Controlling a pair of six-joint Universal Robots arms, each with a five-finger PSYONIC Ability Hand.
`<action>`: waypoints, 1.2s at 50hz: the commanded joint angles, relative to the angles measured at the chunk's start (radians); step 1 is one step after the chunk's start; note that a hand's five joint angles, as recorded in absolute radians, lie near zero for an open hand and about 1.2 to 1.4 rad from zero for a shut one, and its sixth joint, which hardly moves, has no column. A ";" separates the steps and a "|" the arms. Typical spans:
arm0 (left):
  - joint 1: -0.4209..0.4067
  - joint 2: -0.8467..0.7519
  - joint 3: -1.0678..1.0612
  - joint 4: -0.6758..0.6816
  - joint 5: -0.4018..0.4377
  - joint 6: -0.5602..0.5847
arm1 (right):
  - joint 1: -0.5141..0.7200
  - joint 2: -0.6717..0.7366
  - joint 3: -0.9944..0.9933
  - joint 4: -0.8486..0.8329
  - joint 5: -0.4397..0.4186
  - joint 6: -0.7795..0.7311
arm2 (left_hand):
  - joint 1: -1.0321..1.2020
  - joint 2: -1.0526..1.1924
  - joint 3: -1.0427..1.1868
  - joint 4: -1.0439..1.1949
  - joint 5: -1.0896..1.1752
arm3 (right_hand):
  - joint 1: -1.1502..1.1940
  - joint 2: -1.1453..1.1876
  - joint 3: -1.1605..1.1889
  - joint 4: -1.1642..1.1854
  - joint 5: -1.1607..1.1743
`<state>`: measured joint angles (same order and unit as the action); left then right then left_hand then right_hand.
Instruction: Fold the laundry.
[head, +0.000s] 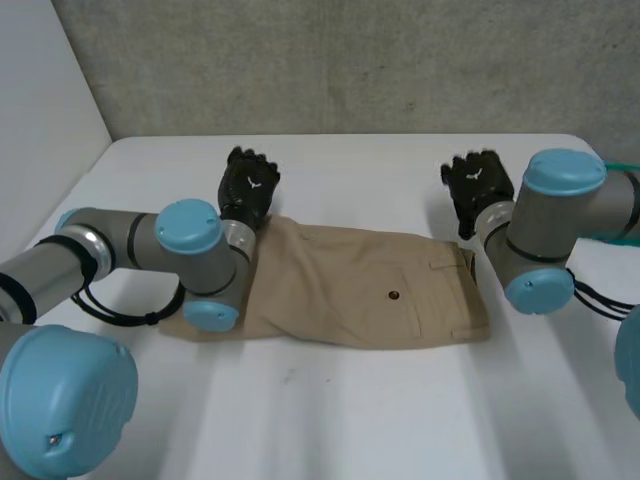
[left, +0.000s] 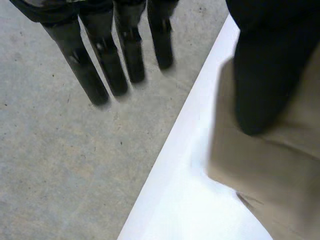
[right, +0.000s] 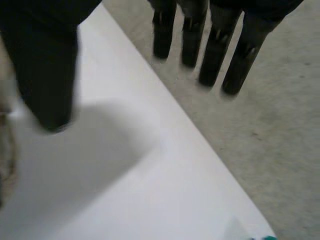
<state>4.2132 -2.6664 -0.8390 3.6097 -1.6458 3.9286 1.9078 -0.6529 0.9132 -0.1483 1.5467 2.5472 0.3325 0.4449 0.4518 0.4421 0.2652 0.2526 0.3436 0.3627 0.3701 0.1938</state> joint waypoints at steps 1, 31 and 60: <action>-0.001 0.186 -0.236 0.179 -0.003 0.006 | -0.004 -0.219 0.097 0.064 0.026 0.086 | -0.158 -0.270 -0.277 -0.268 -0.265 | -0.078 -0.169 -0.188 -0.196 -0.194; 0.021 0.752 -0.888 -0.055 -0.046 -0.612 | -0.151 -0.487 0.879 -0.056 -0.333 0.163 | -0.137 -0.249 -0.256 -0.246 -0.244 | 0.272 0.181 0.162 0.155 0.157; 0.027 0.751 -0.891 -0.118 -0.057 -0.614 | -0.392 -0.597 0.882 0.041 -0.444 -0.002 | -0.145 -0.258 -0.265 -0.255 -0.253 | 0.402 0.311 0.292 0.285 0.287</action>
<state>4.2394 -1.9164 -1.7307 3.4949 -1.6996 3.3151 1.4439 -1.2475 1.7907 -0.1532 1.1704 2.5449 0.1917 0.2041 0.2094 0.2047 0.0536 0.6832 0.7902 0.7963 0.8102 0.6442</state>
